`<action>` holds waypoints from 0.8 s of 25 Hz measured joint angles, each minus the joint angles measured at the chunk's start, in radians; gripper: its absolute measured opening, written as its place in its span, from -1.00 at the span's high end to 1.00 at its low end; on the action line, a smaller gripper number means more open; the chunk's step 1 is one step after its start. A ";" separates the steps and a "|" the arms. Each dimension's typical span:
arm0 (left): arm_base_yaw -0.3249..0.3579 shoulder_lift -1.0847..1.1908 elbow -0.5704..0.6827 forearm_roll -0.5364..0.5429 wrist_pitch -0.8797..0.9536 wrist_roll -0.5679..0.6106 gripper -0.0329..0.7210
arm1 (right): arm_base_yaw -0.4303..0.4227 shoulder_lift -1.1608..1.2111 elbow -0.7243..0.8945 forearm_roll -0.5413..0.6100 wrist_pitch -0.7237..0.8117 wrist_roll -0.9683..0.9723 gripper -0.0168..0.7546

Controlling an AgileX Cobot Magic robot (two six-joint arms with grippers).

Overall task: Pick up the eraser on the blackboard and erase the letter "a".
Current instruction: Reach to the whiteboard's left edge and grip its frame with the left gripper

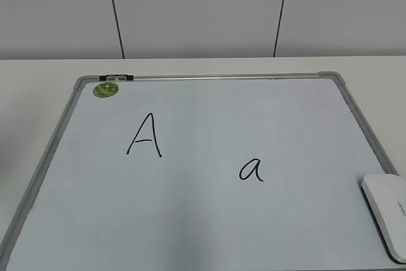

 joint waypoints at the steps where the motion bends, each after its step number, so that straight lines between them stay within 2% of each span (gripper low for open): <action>1: 0.000 0.063 -0.028 -0.005 0.000 0.000 0.30 | 0.000 0.000 0.000 0.000 0.000 0.000 -0.56; 11: 0.000 0.575 -0.355 -0.024 0.004 -0.018 0.29 | 0.000 0.000 0.000 0.000 0.000 0.000 -0.56; 20: 0.000 0.861 -0.478 -0.032 0.004 -0.033 0.28 | 0.000 0.000 0.000 0.000 0.000 0.000 -0.56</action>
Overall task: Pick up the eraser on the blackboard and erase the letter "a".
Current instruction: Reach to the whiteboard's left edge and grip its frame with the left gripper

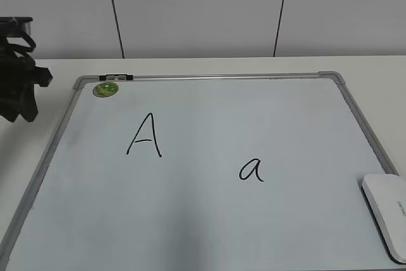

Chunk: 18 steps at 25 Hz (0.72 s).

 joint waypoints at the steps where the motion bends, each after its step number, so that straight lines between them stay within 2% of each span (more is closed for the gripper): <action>1: 0.000 0.023 -0.012 -0.006 0.000 0.000 0.28 | 0.000 0.000 0.000 0.000 0.000 0.000 -0.56; 8: 0.000 0.112 -0.035 -0.029 -0.002 -0.011 0.27 | 0.000 0.000 0.000 0.000 0.000 0.000 -0.56; 13: 0.000 0.127 -0.035 0.025 -0.011 -0.048 0.27 | 0.000 0.000 0.000 0.000 0.000 0.000 -0.56; 18: 0.000 0.128 -0.035 0.033 -0.066 -0.054 0.27 | 0.000 0.000 0.000 0.000 0.000 0.000 -0.56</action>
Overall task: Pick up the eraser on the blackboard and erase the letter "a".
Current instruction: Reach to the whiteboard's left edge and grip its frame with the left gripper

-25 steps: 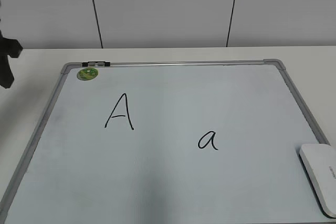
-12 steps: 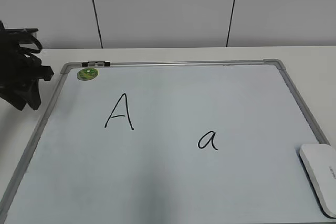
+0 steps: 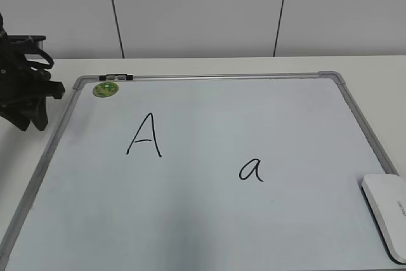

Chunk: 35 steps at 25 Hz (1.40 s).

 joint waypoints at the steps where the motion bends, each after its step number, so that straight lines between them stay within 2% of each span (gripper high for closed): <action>1: 0.000 0.002 0.000 0.000 -0.007 0.000 0.27 | 0.000 0.000 0.000 0.000 0.000 0.000 -0.56; 26: 0.000 0.157 -0.046 0.011 -0.022 -0.002 0.29 | 0.000 0.000 0.000 0.000 0.000 0.000 -0.56; 28: 0.000 0.157 -0.046 0.004 -0.022 -0.002 0.40 | 0.000 0.000 0.000 0.000 0.000 0.000 -0.56; 32: 0.000 0.157 -0.046 -0.007 -0.022 -0.002 0.77 | 0.000 0.000 0.000 0.000 0.000 0.000 -0.56; 35: 0.000 0.157 -0.046 -0.014 -0.022 -0.004 0.84 | 0.000 0.000 0.000 0.000 0.000 0.000 -0.56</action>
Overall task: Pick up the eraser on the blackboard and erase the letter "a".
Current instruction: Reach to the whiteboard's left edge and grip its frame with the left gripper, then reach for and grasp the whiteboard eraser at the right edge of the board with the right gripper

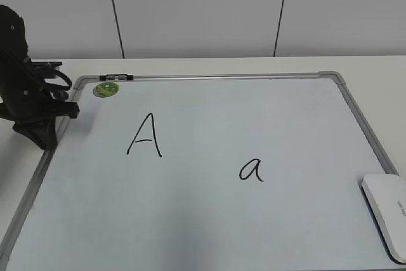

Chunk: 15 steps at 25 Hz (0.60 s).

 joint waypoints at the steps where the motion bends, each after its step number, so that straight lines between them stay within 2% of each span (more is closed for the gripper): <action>1: 0.000 0.000 0.000 0.000 0.000 0.000 0.84 | 0.000 0.000 0.000 0.000 0.000 0.000 -0.56; 10: 0.000 0.000 0.000 0.000 0.000 -0.002 0.84 | 0.000 0.000 0.000 0.020 0.000 0.000 -0.56; 15: 0.000 0.000 0.000 0.000 0.000 -0.002 0.84 | 0.000 0.194 -0.021 0.024 0.000 0.000 -0.56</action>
